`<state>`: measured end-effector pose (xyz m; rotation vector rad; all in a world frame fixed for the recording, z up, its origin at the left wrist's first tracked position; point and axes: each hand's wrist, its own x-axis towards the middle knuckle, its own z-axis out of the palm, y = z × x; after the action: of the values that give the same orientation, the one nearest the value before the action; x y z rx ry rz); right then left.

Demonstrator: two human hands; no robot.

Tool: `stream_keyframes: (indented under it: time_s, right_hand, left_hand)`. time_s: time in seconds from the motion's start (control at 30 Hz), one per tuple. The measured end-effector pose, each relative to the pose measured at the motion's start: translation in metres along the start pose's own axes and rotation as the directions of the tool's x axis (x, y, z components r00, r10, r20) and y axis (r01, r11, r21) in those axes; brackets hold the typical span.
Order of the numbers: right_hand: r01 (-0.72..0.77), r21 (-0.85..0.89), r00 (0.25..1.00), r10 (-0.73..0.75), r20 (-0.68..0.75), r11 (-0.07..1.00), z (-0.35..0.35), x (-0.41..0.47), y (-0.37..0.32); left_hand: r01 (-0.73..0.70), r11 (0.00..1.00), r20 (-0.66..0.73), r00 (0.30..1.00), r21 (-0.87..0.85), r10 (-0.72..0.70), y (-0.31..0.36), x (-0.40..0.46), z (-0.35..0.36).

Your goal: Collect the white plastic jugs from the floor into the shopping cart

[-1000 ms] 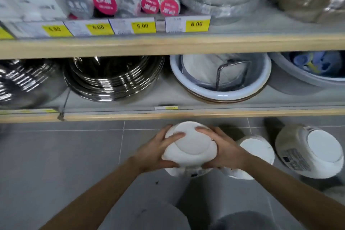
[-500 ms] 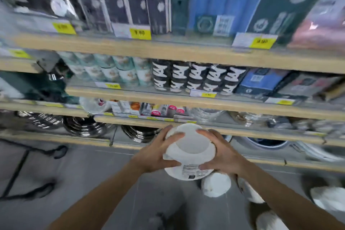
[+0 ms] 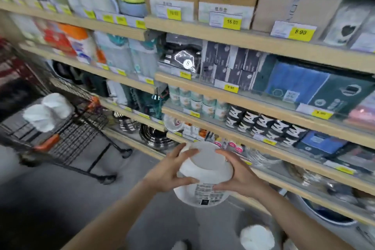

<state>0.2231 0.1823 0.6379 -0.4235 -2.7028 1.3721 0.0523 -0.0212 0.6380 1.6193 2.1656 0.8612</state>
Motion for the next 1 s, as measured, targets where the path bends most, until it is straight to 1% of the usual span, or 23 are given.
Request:
stream_keyframes:
  time_s: [0.2,0.4,0.53,0.73,0.8,0.9,1.0]
  right_hand:
    - [0.071,-0.018,0.993,-0.069,0.100,0.997,0.042,0.046,-0.060]
    - [0.142,-0.054,0.969,-0.127,0.212,0.988,0.106,0.112,-0.125]
    - [0.176,-0.048,0.962,-0.162,0.221,0.983,0.167,0.163,-0.182]
    - [0.223,-0.025,0.950,-0.211,0.228,0.975,0.252,0.236,-0.270]
    - [0.228,-0.023,0.946,-0.216,0.241,0.973,0.274,0.262,-0.292]
    - [0.246,-0.033,0.938,-0.230,0.261,0.969,0.301,0.304,-0.319]
    - [0.255,-0.036,0.932,-0.235,0.277,0.966,0.325,0.345,-0.338]
  left_hand:
    - [0.084,0.995,-0.087,0.993,0.055,-0.080,-0.030,-0.058,-0.054]
    - [0.163,0.986,-0.148,0.977,0.038,-0.156,-0.088,-0.114,-0.114]
    - [0.221,0.973,-0.155,0.966,0.068,-0.209,-0.144,-0.158,-0.175]
    - [0.216,0.969,-0.211,0.959,0.119,-0.188,-0.216,-0.218,-0.279]
    - [0.238,0.962,-0.240,0.950,0.135,-0.201,-0.241,-0.231,-0.306]
    - [0.271,0.956,-0.271,0.934,0.114,-0.232,-0.277,-0.244,-0.339]
    - [0.281,0.955,-0.278,0.929,0.098,-0.245,-0.317,-0.248,-0.367]
